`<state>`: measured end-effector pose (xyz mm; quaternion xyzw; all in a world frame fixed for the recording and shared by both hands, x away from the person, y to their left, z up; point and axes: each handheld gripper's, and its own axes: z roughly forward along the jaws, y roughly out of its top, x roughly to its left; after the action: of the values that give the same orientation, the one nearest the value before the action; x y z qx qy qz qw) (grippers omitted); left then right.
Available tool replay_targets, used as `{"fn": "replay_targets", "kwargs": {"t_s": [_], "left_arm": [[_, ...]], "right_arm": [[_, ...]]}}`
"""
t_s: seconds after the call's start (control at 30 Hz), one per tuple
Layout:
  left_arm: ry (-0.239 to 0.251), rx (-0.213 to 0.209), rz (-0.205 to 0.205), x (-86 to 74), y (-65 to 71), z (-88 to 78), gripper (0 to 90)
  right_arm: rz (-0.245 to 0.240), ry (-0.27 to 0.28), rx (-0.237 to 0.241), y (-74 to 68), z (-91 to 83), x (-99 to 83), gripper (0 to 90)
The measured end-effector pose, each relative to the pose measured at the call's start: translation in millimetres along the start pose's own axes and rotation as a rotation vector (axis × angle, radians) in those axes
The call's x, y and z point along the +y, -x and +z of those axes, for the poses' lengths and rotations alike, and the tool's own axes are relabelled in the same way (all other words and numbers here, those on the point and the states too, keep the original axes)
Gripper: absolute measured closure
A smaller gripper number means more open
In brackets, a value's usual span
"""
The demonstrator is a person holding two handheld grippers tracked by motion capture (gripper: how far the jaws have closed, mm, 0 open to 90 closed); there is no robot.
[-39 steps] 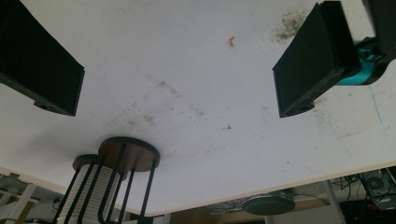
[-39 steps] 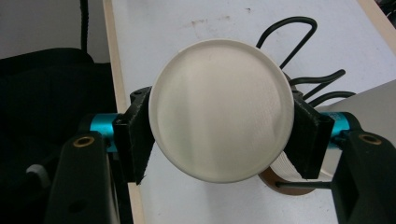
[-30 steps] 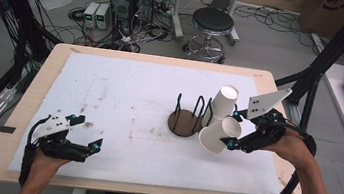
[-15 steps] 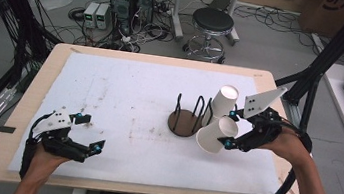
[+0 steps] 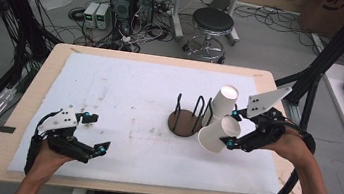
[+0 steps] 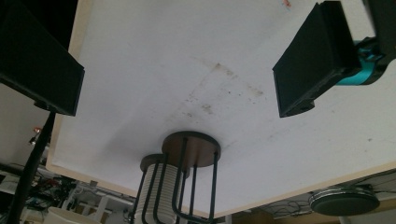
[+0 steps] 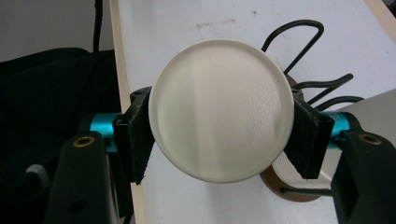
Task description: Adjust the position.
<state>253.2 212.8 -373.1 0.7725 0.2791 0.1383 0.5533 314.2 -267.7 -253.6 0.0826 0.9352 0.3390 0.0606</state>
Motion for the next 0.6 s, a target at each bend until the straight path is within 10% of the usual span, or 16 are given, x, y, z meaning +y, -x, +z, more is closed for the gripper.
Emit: {"fn": "replay_targets", "kwargs": {"t_s": [0.6], "left_arm": [[-0.033, -0.130, 0.063, 30.2, -0.5, 7.2, 1.8]], "right_arm": [[-0.027, 0.007, 0.015, -5.6, 8.6, 20.6, 34.5]]}}
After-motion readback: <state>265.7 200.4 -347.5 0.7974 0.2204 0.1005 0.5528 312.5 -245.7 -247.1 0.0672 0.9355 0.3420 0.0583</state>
